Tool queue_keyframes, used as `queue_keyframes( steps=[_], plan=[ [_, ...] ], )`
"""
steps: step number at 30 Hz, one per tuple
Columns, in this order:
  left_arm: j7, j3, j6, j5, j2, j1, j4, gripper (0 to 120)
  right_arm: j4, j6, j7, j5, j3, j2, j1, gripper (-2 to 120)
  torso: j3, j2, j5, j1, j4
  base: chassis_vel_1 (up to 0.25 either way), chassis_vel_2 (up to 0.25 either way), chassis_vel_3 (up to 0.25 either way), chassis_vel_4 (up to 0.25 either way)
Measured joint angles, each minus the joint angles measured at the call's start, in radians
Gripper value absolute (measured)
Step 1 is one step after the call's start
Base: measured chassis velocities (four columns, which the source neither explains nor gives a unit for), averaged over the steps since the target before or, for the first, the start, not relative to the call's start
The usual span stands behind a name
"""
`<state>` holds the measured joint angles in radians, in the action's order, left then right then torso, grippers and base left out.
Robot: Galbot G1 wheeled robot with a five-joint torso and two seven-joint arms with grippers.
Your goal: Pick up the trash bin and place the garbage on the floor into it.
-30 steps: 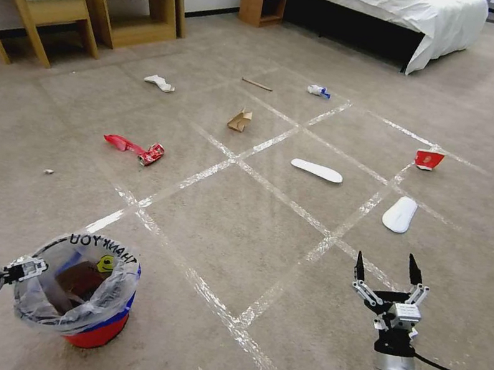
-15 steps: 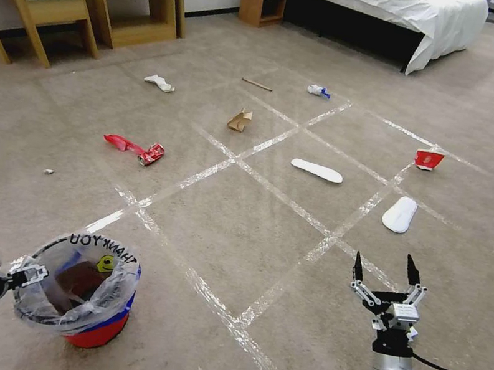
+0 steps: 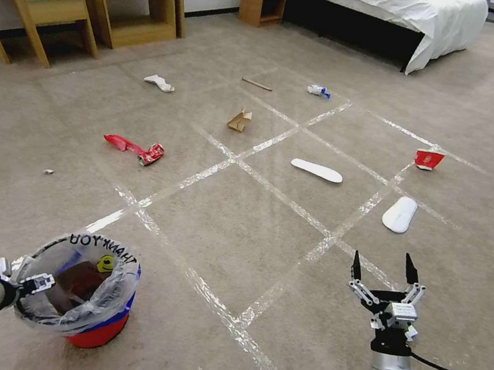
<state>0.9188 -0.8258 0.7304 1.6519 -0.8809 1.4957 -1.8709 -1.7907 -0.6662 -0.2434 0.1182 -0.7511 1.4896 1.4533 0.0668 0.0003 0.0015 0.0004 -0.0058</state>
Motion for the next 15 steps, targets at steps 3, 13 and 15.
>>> queue_keyframes(
  steps=[3,13,15],
  plan=[
    [0.002,0.006,-0.001,-0.004,-0.005,-0.001,0.005,100,0.001,0.002,0.000,0.000,0.002,0.000,-0.002,100,0.000,0.000,0.0006,0.000,0.0000,0.000,0.000,0.000,0.000],
    [0.007,-0.010,0.002,-0.002,0.011,0.063,-0.034,72,0.016,0.006,0.012,0.000,0.009,-0.003,-0.014,100,0.001,0.000,-0.0050,0.000,-0.0004,0.000,0.000,0.000,0.000],
    [0.007,-0.011,0.002,-0.002,0.009,0.067,-0.036,67,0.017,0.006,0.014,0.000,0.010,-0.003,-0.014,100,0.001,0.000,-0.0043,0.000,-0.0004,0.000,0.000,0.000,0.000]
  ],
)
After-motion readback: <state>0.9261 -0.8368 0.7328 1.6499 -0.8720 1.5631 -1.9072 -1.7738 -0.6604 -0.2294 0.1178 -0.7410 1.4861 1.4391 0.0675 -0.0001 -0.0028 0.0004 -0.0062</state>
